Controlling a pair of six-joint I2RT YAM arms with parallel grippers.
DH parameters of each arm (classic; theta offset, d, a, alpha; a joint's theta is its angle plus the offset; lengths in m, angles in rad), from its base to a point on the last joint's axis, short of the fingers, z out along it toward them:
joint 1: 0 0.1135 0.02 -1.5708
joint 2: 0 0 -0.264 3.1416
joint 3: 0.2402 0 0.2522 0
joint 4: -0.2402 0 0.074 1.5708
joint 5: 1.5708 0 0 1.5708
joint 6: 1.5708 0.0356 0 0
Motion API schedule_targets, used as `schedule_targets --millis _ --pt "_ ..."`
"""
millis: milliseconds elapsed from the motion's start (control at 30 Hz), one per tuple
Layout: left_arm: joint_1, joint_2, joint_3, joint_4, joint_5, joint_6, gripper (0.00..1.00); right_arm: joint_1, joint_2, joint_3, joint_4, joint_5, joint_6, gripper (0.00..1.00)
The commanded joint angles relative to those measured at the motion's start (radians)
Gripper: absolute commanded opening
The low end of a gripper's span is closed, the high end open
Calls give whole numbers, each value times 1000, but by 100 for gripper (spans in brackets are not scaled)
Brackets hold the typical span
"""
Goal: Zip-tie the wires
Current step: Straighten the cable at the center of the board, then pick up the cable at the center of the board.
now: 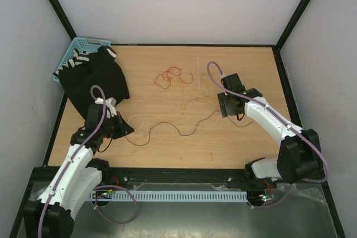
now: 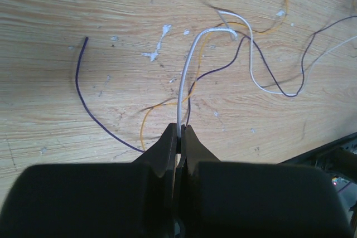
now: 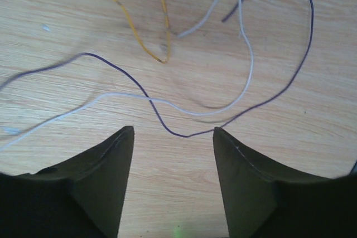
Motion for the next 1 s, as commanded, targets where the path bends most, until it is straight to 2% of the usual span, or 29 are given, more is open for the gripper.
schedule_targets --millis 0,167,333,467,600,633,800,967 --pt "5 8 -26 2 -45 -24 0 5 -33 87 -2 -90 16 71" --pt "5 19 -37 3 -76 -43 1 5 -9 120 38 -128 25 79" --pt "5 34 -55 4 -93 -60 14 7 38 145 89 -164 36 83" --pt "7 38 -57 2 -116 -60 26 11 85 196 150 -219 47 87" --pt "26 27 -44 2 -137 -63 56 31 172 285 200 -238 55 89" --pt "31 27 -36 1 -141 -56 61 36 200 312 217 -247 56 89" --pt "58 31 33 0 -145 -40 73 58 381 456 333 -331 63 88" --pt "63 40 154 2 -119 34 77 74 620 695 375 -377 53 88"
